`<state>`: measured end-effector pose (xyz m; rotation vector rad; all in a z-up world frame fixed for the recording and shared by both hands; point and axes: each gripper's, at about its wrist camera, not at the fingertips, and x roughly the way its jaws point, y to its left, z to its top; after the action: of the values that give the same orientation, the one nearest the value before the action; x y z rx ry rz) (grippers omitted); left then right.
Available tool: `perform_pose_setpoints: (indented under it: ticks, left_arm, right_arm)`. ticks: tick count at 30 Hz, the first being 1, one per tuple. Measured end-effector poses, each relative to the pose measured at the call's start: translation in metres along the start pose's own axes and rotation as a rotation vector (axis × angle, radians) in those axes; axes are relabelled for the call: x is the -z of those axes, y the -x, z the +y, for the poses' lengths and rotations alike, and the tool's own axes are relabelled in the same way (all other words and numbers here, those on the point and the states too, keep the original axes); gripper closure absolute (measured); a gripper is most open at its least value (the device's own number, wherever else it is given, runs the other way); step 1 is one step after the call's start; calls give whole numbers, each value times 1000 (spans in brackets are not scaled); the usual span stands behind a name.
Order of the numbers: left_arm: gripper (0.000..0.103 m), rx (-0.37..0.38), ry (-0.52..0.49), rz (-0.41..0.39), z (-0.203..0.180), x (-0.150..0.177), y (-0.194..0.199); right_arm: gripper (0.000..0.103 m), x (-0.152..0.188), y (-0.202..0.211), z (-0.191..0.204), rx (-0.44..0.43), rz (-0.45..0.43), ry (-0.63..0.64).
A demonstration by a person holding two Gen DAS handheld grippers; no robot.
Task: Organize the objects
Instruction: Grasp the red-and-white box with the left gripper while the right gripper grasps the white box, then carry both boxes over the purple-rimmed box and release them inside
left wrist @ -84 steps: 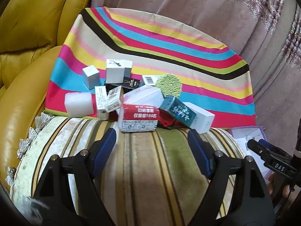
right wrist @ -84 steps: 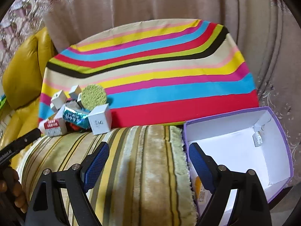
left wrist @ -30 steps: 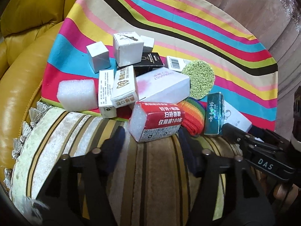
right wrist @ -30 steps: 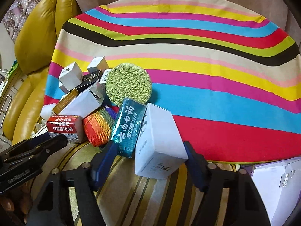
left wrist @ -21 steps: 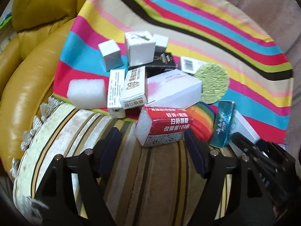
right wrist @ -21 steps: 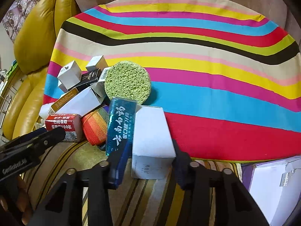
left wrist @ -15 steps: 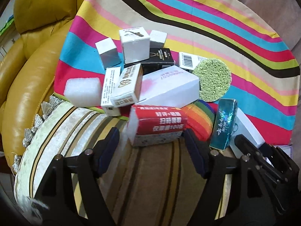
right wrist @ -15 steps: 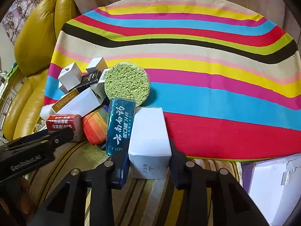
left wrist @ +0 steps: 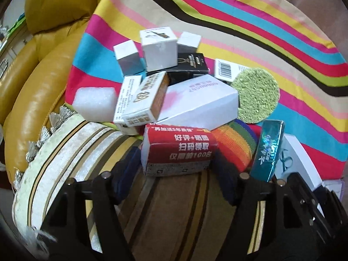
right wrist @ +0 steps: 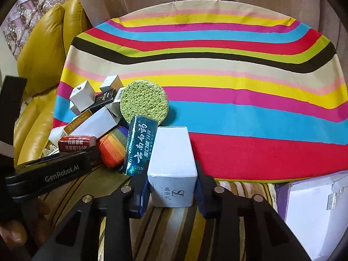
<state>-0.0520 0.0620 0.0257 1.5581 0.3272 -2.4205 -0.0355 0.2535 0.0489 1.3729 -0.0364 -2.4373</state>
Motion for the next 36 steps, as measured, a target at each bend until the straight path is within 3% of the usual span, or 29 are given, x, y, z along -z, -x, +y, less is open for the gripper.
perform_pose_setpoints:
  ticks: [7,11,21,36]
  left_arm:
    - [35,49,29,-61,8,6,16]
    - [35,124,15,-91,7,9,26]
    - [35,344,-114,-110,-31,25,49]
    - [35,490,-321,-105,-92,54,65]
  right_arm:
    - [67,6,11,-6,10,-26,-27]
    - [67,11,18,-11,15,-37,-44]
    - [67,27,42,-30,61,-63,-92]
    - [67,60,79,-78,181,-88,-205]
